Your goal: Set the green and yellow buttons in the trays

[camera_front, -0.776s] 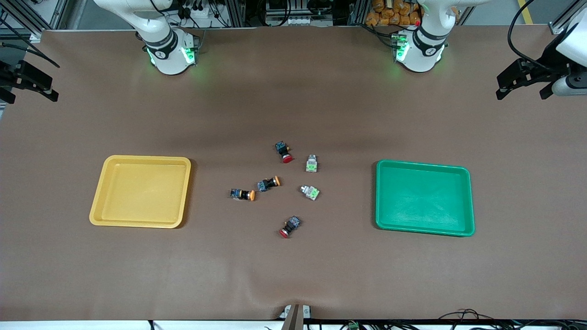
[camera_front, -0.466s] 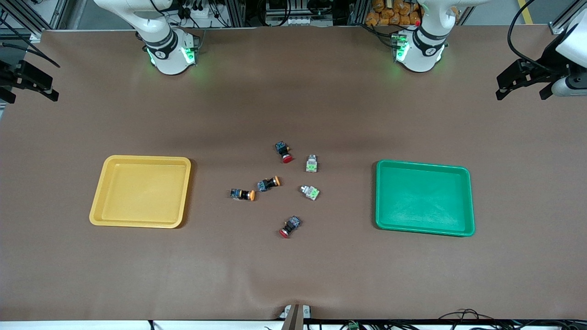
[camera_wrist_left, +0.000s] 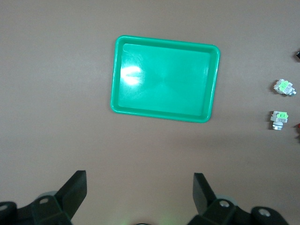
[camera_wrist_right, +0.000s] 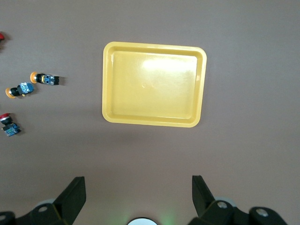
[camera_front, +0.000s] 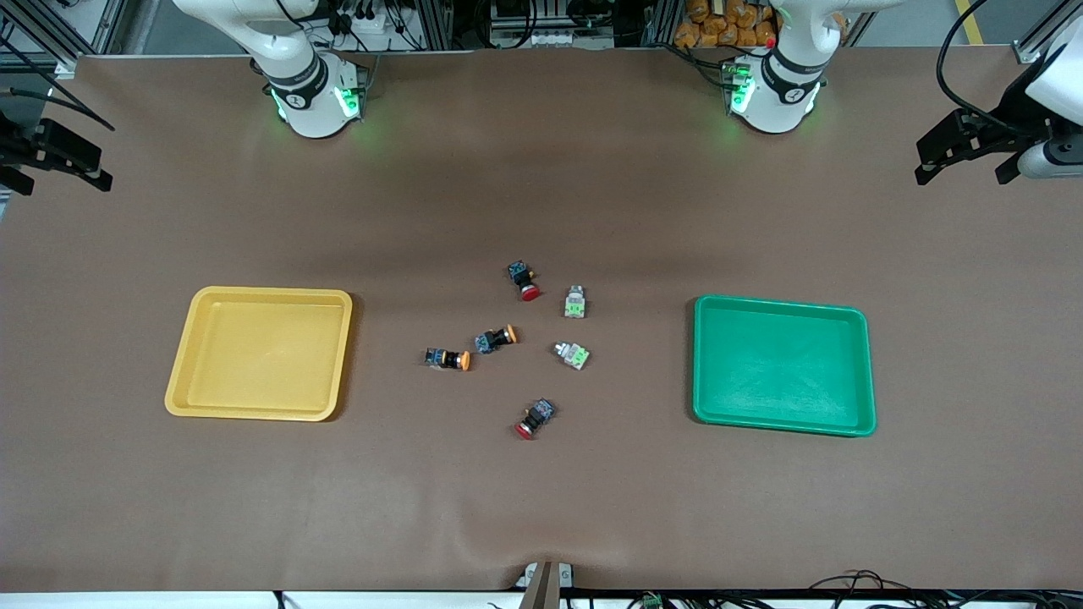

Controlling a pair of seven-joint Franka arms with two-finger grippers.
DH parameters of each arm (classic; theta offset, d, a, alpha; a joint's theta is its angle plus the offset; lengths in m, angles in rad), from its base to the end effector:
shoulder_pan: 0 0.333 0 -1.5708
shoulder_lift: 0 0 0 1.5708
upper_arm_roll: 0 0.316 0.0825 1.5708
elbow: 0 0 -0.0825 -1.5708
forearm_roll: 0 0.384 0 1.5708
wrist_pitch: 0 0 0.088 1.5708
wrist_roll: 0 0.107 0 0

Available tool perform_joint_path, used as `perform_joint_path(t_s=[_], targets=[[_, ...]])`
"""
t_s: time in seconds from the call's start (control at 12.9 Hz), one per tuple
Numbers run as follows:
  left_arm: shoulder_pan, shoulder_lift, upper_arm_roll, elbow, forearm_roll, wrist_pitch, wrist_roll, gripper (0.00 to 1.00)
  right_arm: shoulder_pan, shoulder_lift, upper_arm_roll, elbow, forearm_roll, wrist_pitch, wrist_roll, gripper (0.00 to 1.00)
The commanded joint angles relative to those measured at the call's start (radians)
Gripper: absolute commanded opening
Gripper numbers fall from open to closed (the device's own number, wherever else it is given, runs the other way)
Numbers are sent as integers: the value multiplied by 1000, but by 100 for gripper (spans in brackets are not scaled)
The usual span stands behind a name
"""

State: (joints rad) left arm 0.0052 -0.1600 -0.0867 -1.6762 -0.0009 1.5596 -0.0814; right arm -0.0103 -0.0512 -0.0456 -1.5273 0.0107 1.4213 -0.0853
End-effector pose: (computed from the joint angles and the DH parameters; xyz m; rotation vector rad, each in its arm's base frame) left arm 0.5008 -0.0449 0.6580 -3.1314 -0.0011 -0.0685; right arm 0.5219 -0.0287 0.6596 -3.1233 -0.0481 0.0841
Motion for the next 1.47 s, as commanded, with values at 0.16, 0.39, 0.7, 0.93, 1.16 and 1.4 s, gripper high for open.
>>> perform_joint_path(t_s=[0.16,0.39,0.7,0.93,1.16,1.4], targets=[[3,19,-2,23,-2,-21,17,100,-5,103,0,21,-92,40,-7,100],[3,19,-2,16,-4,-29,6,100,9,149,4,21,-153,48,-10,100],[1,20,-4,12,-4,-30,2,100,10,266,6,19,-103,129,22,100],[-1,28,-8,10,-5,-30,-3,100,51,324,7,19,10,166,255,100],[-8,59,-13,13,-5,-26,-6,100,130,379,7,18,87,229,540,100],[-14,85,-15,13,-16,-6,-23,100,240,439,7,18,87,304,833,100]])
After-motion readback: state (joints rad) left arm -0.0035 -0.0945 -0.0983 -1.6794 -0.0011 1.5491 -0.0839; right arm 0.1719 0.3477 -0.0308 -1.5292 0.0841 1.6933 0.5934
